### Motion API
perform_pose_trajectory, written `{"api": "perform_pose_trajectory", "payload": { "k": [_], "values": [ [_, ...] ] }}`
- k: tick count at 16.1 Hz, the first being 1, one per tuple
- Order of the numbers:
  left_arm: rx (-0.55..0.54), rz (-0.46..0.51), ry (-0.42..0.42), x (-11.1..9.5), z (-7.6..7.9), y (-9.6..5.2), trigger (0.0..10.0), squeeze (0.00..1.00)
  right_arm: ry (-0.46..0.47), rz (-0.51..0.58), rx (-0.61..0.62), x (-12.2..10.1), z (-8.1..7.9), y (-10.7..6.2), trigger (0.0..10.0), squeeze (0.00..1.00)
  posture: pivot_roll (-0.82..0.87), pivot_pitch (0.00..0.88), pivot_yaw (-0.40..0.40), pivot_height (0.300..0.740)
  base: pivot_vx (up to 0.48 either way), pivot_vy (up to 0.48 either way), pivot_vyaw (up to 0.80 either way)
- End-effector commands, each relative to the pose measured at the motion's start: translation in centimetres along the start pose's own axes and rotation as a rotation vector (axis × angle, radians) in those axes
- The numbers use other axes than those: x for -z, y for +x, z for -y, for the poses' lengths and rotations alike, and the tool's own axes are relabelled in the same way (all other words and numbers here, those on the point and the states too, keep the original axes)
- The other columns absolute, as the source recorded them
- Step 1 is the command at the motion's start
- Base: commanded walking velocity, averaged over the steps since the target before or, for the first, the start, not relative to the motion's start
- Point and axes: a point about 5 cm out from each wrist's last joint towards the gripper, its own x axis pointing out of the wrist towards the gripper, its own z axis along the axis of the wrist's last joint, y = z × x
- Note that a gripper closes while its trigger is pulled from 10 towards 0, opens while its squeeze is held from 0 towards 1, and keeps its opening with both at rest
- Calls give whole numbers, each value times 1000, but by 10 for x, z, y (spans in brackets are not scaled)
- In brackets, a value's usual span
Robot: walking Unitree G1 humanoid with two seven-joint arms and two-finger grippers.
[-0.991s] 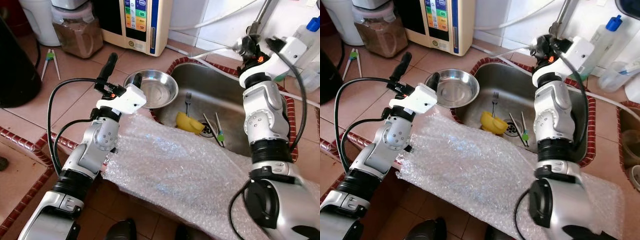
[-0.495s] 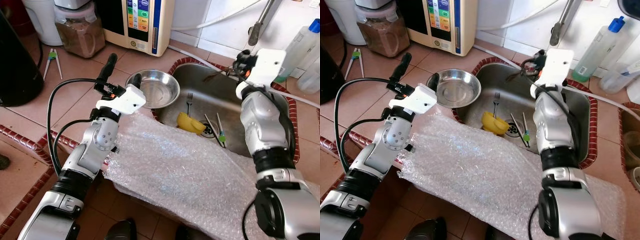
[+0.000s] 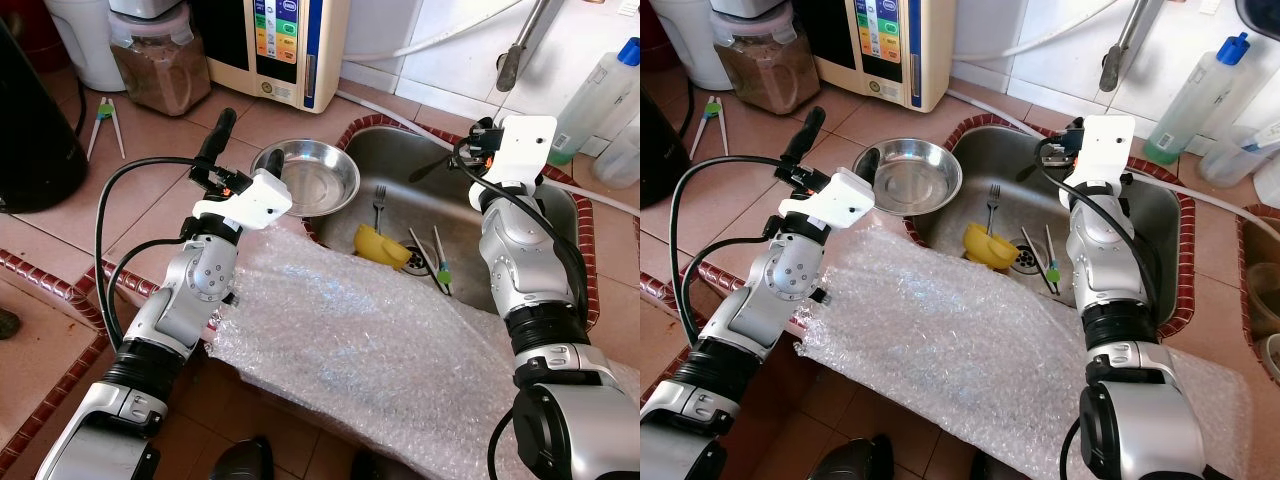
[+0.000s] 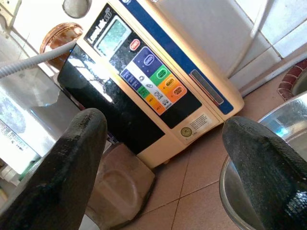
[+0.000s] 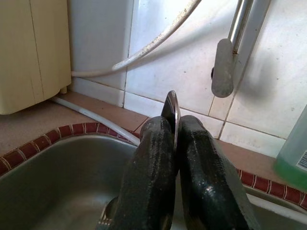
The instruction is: Kitchen organization
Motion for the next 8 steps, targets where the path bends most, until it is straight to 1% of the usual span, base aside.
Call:
{"api": "perform_pose_trajectory", "payload": {
  "k": [1, 8],
  "values": [
    [-1, -5, -14, -1, 0, 2, 10000, 1000, -12, 11, 10, -2, 5, 0, 0, 0, 52, 118, -58, 740, 0, 0, 0],
    [-1, -5, -14, -1, 0, 2, 10000, 1000, -12, 11, 10, -2, 5, 0, 0, 0, 52, 118, -58, 740, 0, 0, 0]
  ]
}}
